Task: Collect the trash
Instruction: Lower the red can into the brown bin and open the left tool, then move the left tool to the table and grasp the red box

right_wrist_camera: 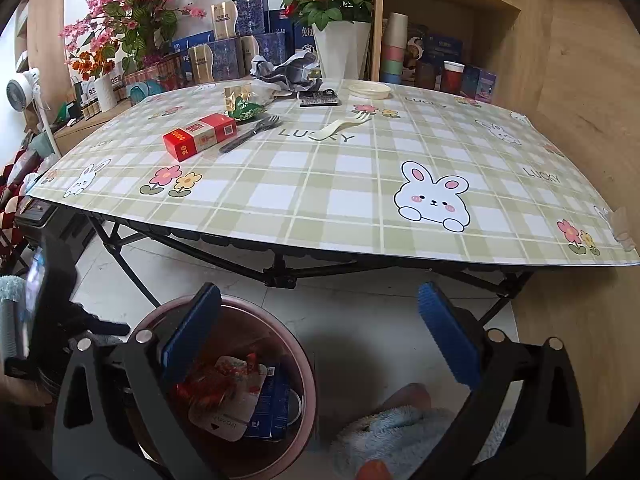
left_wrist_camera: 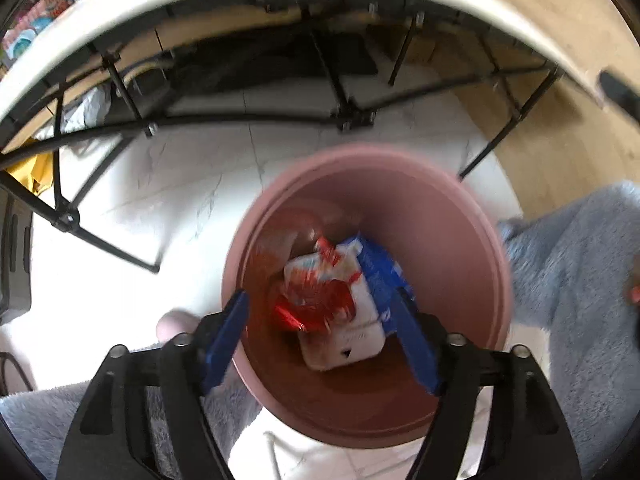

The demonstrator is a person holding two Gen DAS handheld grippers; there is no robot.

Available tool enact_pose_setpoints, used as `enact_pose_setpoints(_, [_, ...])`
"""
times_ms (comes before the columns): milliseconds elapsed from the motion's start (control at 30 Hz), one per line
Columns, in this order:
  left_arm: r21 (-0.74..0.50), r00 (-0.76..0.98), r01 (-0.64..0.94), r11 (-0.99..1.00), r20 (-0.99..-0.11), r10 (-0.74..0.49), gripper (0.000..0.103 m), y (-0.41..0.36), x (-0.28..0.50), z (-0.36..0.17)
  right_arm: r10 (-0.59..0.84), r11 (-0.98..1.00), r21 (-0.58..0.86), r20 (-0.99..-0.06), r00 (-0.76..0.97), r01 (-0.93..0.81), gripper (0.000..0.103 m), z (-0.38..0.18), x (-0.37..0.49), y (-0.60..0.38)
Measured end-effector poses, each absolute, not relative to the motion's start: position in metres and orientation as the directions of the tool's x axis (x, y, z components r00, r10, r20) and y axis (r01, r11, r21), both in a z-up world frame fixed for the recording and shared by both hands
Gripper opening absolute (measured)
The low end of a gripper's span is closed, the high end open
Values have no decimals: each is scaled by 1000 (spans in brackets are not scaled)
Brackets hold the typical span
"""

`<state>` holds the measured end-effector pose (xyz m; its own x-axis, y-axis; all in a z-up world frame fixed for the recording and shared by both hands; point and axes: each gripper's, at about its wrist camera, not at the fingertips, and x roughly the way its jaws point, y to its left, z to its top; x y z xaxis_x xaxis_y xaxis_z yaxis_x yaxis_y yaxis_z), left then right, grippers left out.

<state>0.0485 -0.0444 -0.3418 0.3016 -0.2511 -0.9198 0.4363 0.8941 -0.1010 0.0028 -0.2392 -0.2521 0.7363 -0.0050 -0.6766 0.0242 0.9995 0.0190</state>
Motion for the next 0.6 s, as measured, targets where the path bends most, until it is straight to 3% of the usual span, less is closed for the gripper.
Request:
enact_pose_setpoints(200, [-34, 546, 390, 920, -797, -261, 94, -34, 34, -291, -6, 999, 23, -678, 735, 30, 97, -252, 3, -240])
enact_pose_setpoints(400, [56, 719, 252, 966, -679, -148, 97, -14, 29, -259, -3, 999, 23, -681, 732, 25, 97, -253, 3, -240])
enact_pose_setpoints(600, [92, 769, 133, 987, -638, -44, 97, 4, 38, -249, -3, 1000, 20, -686, 728, 23, 97, -254, 4, -239])
